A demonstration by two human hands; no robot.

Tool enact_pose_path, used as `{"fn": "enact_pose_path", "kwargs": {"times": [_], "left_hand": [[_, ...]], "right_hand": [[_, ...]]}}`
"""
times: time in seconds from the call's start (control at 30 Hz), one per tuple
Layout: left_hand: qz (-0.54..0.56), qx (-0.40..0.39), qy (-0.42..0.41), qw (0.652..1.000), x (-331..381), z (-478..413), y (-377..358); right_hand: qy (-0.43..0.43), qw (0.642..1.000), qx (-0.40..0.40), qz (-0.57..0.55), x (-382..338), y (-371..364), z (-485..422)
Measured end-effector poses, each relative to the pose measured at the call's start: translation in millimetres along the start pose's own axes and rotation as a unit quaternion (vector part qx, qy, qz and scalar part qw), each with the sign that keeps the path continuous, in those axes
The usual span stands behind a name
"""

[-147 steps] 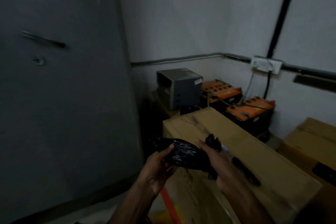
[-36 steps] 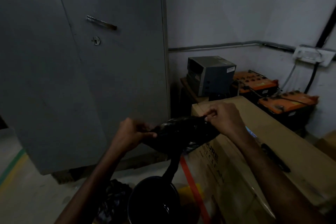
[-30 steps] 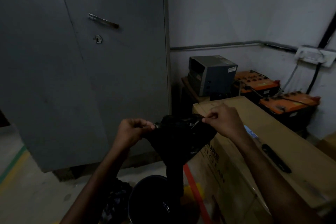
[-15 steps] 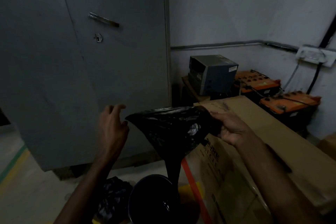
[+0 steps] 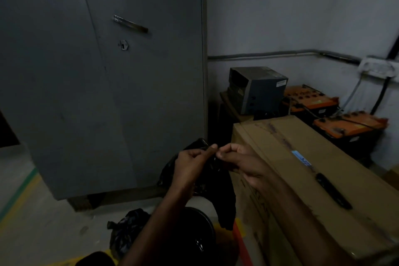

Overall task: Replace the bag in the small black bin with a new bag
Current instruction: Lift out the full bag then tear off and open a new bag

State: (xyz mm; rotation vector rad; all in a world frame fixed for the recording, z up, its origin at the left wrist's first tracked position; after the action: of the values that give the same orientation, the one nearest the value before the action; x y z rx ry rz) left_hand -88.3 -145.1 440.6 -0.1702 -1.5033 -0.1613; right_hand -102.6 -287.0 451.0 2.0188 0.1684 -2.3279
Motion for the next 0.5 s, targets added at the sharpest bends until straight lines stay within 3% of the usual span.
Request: {"fn": "enact_pose_path", "kwargs": {"times": [0.07,0.2,0.27,0.37,0.43,0.5], "left_hand": [[0.061,-0.008,-0.02,0.998,0.2,-6.6,4.5],[0.064,0.091,-0.012,0.994,-15.2,-11.7,39.4],[-0.003,0.16,-0.01,0.987,-23.8,-9.7,65.3],[-0.211,0.239,-0.047,0.947,-15.1,10.7,90.6],[-0.327,0.241,-0.056,0.912,-19.1,21.1,96.6],[-0.345,0.242,-0.018,0.907,-43.3,25.5,115.6]], "right_hand": [[0.009,0.998,0.024,-0.051,0.3,5.9,-2.8],[0.002,0.968,0.078,-0.238,7.6,25.1,-8.4],[-0.002,0.936,0.118,-0.332,13.9,39.7,-9.0],[-0.022,0.895,0.17,-0.412,21.4,55.4,-6.7],[-0.043,0.894,0.166,-0.413,17.5,57.0,-3.2],[-0.065,0.894,0.161,-0.412,14.2,61.3,0.6]]}}
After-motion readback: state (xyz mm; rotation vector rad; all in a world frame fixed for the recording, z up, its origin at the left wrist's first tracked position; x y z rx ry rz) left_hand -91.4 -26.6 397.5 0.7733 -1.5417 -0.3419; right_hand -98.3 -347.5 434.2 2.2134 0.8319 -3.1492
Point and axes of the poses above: each hand's wrist, its own z-axis away from the middle knuckle, its own y-axis out of the back of the hand, x = y × z, the point moved 10 cm from there along -z, towards the middle knuckle, and after that the axes turned 6 degrees about -x, right-handed, at the moved point
